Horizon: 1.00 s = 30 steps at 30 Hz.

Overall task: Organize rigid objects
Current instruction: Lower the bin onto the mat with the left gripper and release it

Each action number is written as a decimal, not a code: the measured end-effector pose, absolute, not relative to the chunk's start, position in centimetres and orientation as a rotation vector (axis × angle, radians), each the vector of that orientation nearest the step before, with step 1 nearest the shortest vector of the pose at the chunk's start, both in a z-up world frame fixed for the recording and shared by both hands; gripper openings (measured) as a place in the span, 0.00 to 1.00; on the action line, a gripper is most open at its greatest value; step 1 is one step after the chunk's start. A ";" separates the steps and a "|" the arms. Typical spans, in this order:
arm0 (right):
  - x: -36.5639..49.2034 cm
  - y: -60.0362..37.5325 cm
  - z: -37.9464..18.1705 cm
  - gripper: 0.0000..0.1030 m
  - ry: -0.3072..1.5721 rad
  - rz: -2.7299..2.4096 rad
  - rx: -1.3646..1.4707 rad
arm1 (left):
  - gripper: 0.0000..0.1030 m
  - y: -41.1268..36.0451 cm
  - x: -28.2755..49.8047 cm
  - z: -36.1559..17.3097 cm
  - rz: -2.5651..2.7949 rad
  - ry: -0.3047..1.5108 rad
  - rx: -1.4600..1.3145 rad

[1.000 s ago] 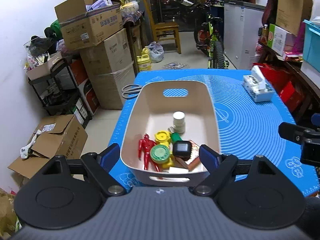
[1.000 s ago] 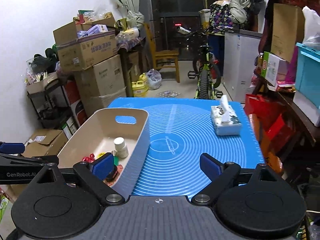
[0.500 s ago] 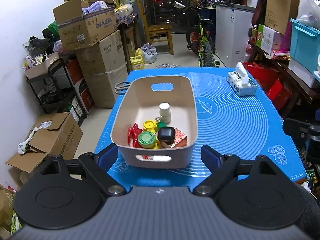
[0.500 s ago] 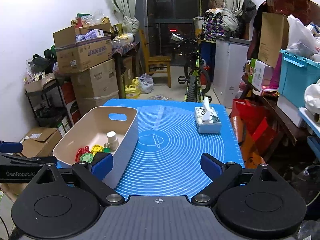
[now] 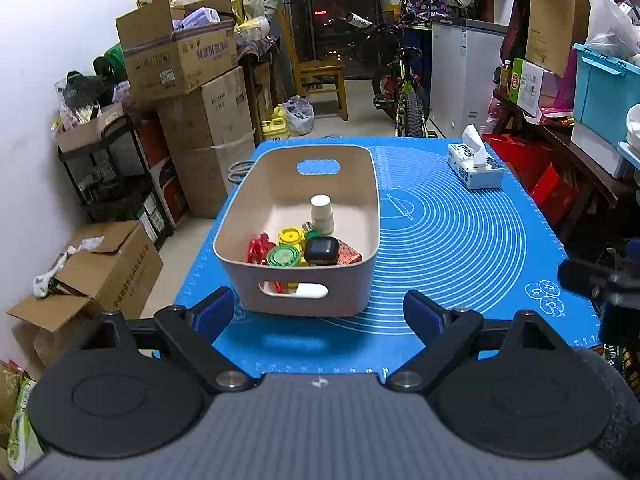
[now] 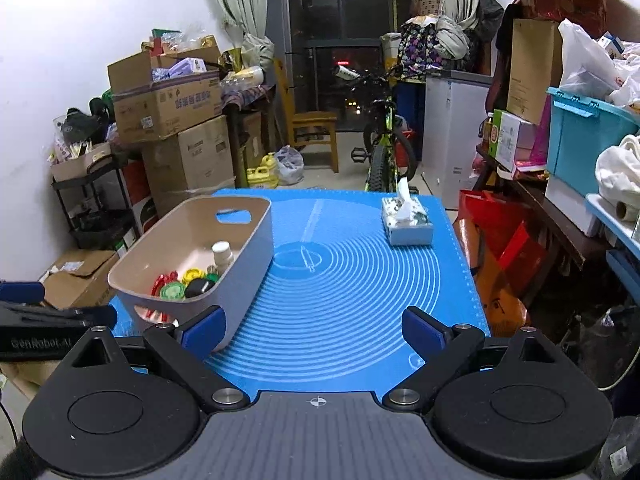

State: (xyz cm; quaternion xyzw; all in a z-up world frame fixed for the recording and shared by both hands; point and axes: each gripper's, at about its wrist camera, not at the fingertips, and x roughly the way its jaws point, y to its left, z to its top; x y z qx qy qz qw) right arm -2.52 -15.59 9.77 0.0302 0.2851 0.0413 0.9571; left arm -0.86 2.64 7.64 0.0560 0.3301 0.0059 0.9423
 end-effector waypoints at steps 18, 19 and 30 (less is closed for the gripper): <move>-4.1 -15.7 5.3 0.92 0.536 0.070 0.052 | 0.89 2.6 -1.3 3.1 -0.003 0.681 0.126; -4.1 -15.7 5.0 0.92 0.533 0.071 0.054 | 0.89 2.6 -1.3 2.9 -0.001 0.679 0.132; -3.8 -16.0 3.2 0.92 0.543 0.066 0.098 | 0.89 2.8 -1.2 1.9 0.000 0.657 0.110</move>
